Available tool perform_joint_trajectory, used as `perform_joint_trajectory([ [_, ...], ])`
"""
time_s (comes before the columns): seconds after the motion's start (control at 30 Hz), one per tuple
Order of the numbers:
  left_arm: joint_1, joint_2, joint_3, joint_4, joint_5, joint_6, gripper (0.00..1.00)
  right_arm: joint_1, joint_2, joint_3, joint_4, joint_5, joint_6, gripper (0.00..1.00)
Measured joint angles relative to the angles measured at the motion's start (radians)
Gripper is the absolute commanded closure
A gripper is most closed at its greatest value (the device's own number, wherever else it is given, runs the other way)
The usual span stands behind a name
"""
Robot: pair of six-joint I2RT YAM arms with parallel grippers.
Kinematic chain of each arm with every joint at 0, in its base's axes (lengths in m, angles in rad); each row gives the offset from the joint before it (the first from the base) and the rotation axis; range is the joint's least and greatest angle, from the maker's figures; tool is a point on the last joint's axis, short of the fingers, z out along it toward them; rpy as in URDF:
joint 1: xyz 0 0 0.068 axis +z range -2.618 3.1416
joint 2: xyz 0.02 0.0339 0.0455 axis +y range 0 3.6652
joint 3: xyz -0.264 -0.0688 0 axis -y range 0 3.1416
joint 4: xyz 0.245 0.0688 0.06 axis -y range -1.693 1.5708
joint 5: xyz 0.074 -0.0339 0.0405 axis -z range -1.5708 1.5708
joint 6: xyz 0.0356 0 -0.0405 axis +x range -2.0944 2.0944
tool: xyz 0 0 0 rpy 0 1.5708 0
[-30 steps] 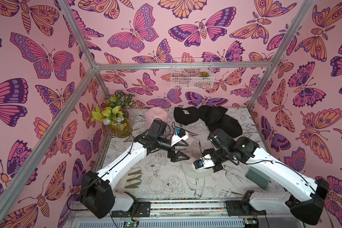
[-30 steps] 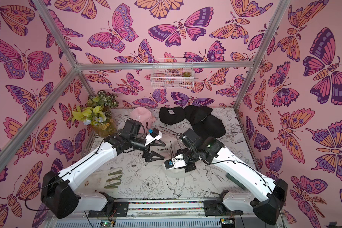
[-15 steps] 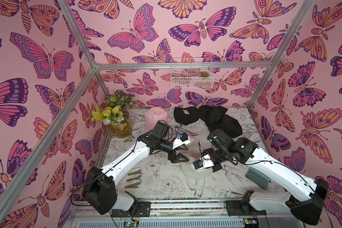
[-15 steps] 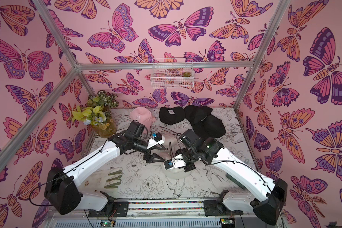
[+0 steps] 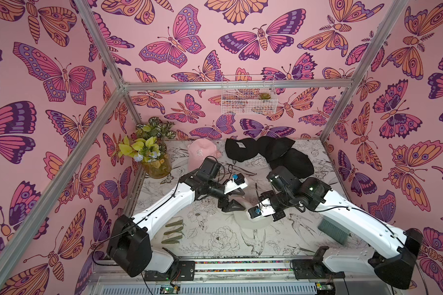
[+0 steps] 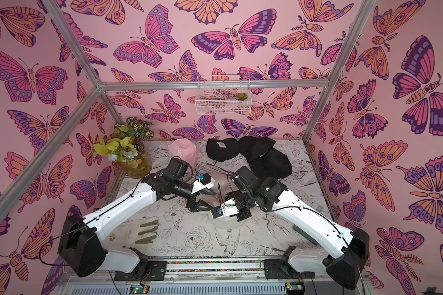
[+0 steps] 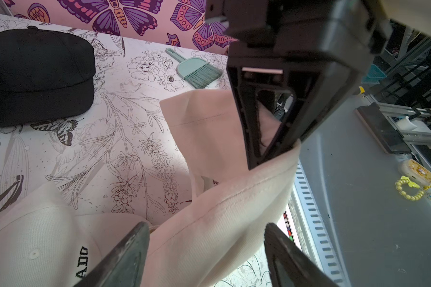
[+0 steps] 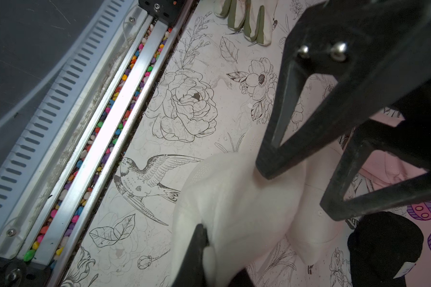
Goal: Stack the baseball caps by color
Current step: Place the baseball cap on the baseball cap.
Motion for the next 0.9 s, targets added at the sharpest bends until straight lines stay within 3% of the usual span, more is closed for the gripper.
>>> perform_joint_trajectory([
  [0.07, 0.0, 0.004, 0.0, 0.0, -0.013, 0.0, 0.31, 0.0, 0.004, 0.0, 0.005, 0.005, -0.003, 1.0],
  [0.13, 0.0, 0.01, 0.0, -0.001, -0.029, 0.002, 0.47, 0.0, 0.007, 0.0, 0.012, 0.011, -0.003, 1.0],
  [0.27, 0.0, 0.011, 0.0, -0.003, -0.048, -0.008, 0.96, 0.0, 0.016, 0.0, 0.029, 0.025, -0.002, 0.99],
  [0.3, 0.0, 0.01, 0.0, -0.003, -0.052, -0.009, 1.0, 0.0, 0.02, 0.0, 0.033, 0.028, 0.0, 0.99],
  [0.4, 0.0, 0.003, -0.001, -0.003, -0.068, -0.012, 1.0, -0.002, 0.032, 0.0, 0.042, 0.029, 0.004, 0.95],
  [0.53, 0.007, -0.031, -0.02, 0.011, -0.082, -0.027, 1.0, -0.035, 0.035, -0.001, 0.042, -0.014, 0.026, 0.78],
  [0.7, 0.049, -0.09, -0.058, 0.059, -0.075, -0.079, 1.0, -0.154, 0.037, -0.039, 0.048, -0.128, 0.058, 0.76],
  [0.9, 0.09, -0.097, -0.062, 0.087, -0.048, -0.113, 1.0, -0.198, 0.068, -0.097, 0.056, -0.185, 0.063, 0.74],
])
